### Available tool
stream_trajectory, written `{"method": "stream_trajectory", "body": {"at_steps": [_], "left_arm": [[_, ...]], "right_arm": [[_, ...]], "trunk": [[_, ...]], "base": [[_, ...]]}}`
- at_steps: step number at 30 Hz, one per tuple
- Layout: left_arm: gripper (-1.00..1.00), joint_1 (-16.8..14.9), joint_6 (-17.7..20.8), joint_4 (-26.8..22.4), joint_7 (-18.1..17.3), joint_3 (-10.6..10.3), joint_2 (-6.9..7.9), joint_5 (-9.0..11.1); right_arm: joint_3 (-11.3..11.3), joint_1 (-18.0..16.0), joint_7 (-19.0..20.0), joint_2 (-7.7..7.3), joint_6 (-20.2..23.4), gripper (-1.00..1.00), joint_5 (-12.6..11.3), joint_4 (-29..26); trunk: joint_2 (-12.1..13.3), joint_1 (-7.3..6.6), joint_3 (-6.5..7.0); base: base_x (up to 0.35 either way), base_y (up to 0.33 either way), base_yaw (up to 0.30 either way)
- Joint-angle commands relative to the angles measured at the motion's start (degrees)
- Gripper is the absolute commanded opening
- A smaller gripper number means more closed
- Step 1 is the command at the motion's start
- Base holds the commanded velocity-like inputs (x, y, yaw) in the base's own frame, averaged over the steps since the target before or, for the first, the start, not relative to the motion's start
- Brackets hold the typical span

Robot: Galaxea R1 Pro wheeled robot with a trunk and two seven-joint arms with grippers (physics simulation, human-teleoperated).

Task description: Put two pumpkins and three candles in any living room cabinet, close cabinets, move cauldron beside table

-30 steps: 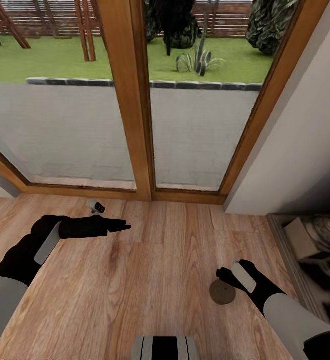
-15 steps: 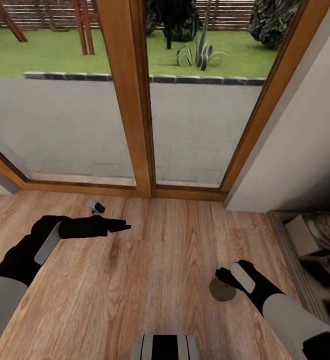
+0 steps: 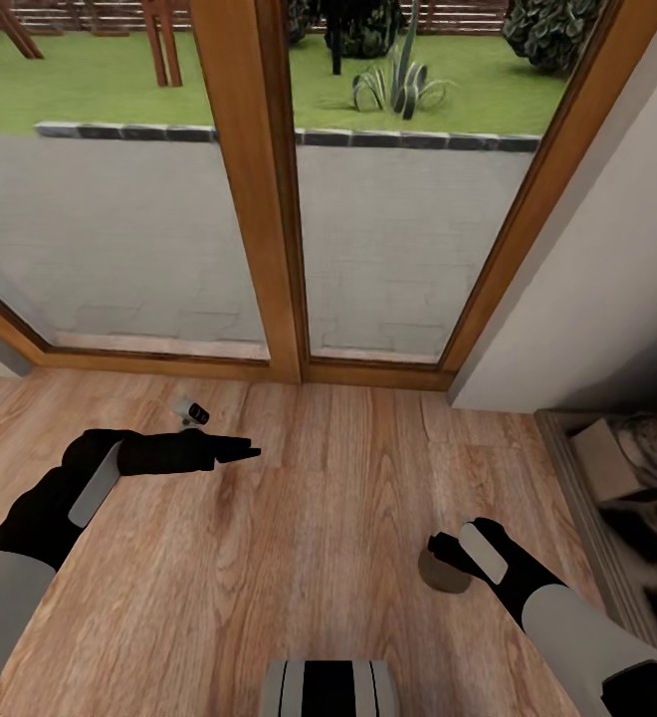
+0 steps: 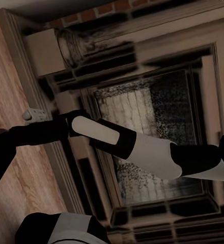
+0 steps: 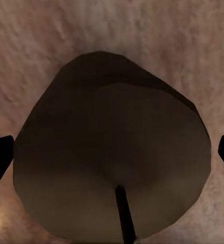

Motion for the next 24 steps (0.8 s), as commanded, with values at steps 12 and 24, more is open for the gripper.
{"method": "stream_trajectory", "body": {"at_steps": [12,24], "left_arm": [[1.00,-0.04,0.51,0.01,-0.05,-0.13,0.04,0.18],[1.00,-0.04,0.51,0.02,-0.03,-0.13,0.04,0.18]], "right_arm": [[0.48,-0.03,-0.50,-0.08,0.11,1.00,-0.56,-0.11],[0.56,-0.03,-0.49,-0.08,0.13,1.00,-0.56,-0.11]], "trunk": [[-0.06,0.07,-0.71],[-0.07,0.09,-0.93]], "base": [[0.000,0.000,0.000],[0.000,0.000,0.000]]}}
